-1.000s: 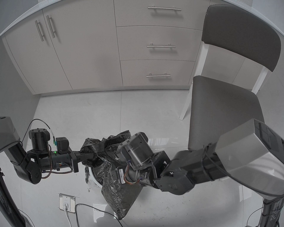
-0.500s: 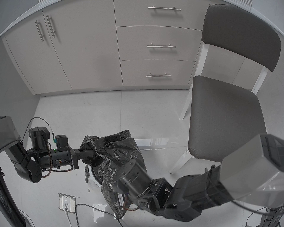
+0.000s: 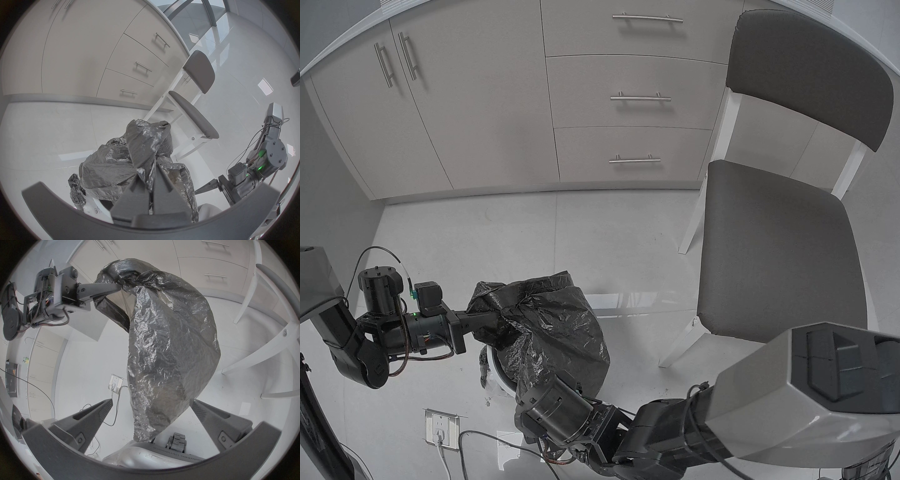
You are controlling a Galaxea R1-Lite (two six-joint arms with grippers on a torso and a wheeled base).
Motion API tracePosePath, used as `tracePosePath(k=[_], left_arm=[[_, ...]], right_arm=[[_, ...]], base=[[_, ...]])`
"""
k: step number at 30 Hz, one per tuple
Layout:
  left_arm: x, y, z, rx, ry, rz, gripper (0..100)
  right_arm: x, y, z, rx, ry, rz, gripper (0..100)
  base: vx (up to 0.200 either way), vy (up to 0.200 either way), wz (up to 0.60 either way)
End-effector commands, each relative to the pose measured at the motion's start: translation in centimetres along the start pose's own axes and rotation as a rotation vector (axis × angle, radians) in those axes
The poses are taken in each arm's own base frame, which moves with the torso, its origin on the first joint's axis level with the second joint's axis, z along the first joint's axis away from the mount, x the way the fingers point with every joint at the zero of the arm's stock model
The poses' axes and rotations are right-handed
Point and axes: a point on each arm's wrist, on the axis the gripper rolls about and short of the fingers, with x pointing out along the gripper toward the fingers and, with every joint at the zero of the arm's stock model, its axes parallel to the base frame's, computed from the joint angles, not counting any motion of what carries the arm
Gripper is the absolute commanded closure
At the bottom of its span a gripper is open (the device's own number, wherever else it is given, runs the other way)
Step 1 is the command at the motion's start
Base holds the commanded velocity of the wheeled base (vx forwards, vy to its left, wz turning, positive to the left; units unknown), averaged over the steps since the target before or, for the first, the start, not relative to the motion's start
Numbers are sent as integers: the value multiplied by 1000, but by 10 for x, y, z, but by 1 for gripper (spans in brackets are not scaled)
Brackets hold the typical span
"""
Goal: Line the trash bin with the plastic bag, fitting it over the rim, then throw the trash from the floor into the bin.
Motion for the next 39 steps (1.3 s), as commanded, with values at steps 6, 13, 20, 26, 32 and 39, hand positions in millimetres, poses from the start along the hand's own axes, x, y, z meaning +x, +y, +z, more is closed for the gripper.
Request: tracePosePath(k=[6,13,20,26,32,39], left_arm=[[0,0,0,-1,0,0,100],[1,1,-1,-3,3,-1,100],[2,1,-3,-7,7,-3,100],[2,2,-3,-6,6,-3,100],[2,0,-3,-6,8,-7,100],[2,1,-3,-5,7,-9,100]], right_arm=[[20,0,-4,9,51,-48,0],[20,-3,-8,27,71,-92,0],[40,-6,-1,52,56,-106,0],[51,-3,4,56,40,-98,0],[54,0,10,57,52,-111,100],[56,0,25,77,19,-98,100]], base=[[0,0,0],[0,0,0],[0,0,0],[0,0,0],[0,0,0],[0,0,0]])
